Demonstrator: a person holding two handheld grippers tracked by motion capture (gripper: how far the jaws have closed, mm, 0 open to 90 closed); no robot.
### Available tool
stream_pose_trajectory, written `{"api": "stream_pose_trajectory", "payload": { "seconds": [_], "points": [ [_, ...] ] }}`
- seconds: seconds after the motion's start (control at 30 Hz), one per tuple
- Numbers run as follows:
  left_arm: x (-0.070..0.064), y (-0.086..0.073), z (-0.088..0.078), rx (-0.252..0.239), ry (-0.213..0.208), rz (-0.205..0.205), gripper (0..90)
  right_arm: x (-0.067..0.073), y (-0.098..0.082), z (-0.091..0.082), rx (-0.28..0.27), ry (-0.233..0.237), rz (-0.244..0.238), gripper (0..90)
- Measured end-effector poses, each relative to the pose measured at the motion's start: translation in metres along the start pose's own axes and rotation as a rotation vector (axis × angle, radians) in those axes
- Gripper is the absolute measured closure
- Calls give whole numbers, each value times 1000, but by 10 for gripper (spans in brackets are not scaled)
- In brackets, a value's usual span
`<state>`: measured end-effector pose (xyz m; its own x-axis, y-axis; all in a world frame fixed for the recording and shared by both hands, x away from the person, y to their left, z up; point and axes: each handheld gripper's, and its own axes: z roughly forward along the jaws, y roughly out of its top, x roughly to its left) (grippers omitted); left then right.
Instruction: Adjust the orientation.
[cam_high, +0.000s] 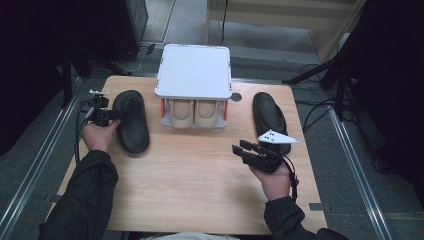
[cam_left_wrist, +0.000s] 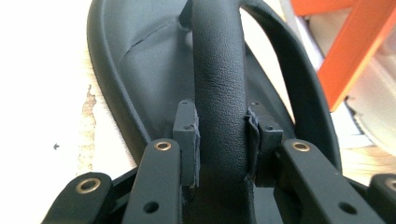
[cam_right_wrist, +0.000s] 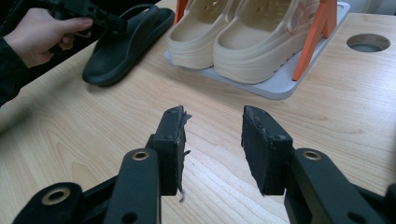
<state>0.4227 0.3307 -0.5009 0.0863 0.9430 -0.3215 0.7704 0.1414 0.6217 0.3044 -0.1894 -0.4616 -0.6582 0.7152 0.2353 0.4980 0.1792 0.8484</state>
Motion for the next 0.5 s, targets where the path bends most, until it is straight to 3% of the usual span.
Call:
{"api": "stream_pose_trajectory", "payload": {
  "seconds": [0.2,0.5],
  "points": [
    [-6,0,-19,5,-40,28,705,-2,1,-2,-8,-3,5,606],
    [-13,-13,-48,-16,-79,28,704,-4,4,-3,-15,0,6,606]
  ]
}}
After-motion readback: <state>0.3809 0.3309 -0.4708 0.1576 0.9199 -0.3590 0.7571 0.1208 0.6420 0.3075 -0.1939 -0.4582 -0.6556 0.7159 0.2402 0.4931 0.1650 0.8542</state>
